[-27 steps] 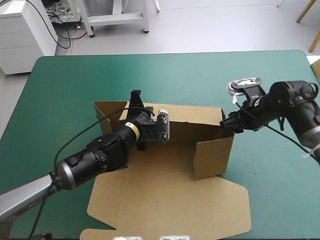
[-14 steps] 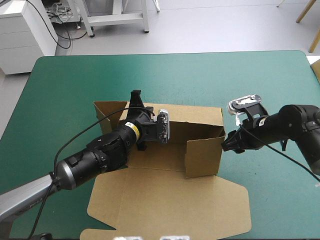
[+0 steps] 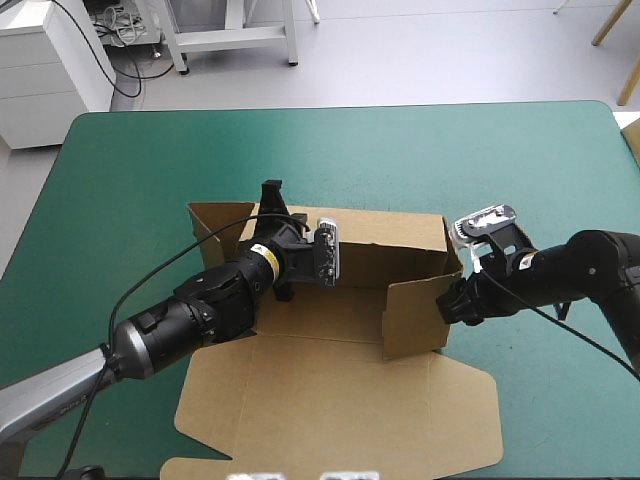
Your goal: Fold the box
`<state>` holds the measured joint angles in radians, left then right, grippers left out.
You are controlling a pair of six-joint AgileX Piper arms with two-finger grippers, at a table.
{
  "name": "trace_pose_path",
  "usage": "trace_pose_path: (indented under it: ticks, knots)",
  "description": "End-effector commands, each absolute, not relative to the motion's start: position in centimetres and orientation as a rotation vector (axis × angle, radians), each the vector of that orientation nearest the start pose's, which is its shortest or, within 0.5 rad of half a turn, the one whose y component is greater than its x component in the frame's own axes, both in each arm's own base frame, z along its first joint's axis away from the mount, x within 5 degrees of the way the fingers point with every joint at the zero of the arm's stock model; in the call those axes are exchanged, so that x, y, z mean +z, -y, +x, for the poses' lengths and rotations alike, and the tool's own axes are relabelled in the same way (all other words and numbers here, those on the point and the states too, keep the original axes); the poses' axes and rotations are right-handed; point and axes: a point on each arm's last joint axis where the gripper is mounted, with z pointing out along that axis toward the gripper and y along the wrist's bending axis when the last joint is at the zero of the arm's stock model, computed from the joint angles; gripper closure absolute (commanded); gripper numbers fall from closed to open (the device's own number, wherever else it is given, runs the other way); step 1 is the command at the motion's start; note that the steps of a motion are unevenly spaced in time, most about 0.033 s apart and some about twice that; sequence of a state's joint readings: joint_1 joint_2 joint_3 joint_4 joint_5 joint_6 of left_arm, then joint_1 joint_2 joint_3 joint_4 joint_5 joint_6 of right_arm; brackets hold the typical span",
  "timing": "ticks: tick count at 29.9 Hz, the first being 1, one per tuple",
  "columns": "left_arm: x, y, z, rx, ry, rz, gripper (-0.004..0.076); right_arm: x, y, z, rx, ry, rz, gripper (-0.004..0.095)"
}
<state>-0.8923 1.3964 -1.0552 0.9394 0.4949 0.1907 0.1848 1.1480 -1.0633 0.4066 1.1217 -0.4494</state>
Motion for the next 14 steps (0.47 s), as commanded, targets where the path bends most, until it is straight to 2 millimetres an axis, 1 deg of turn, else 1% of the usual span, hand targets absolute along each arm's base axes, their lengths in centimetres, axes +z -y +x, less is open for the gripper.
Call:
trace_pose_path:
  ticks: [1, 6, 9, 11, 14]
  knots:
    - [33.0, 22.2, 21.5, 0.419, -1.393, 1.569, 0.0731, 35.9, -7.1, 19.9, 0.480, -2.384, -0.632, 0.0402]
    - [32.8, 22.3, 21.3, 0.399, -1.406, 1.574, 0.0731, 34.2, -7.9, 20.0, 0.503, -2.381, -0.593, 0.0405]
    - [32.1, 22.6, 20.6, 0.402, -1.378, 1.627, 0.0731, 33.3, -8.6, 20.1, 0.508, -2.365, -0.560, 0.0450]
    - [31.8, 22.9, 20.2, 0.412, -1.347, 1.663, 0.0731, 33.1, -9.1, 20.0, 0.495, -2.357, -0.552, 0.0454]
    - [31.7, 23.1, 19.9, 0.406, -1.344, 1.673, 0.0731, 33.2, -9.8, 20.0, 0.462, -2.334, -0.541, 0.0455]
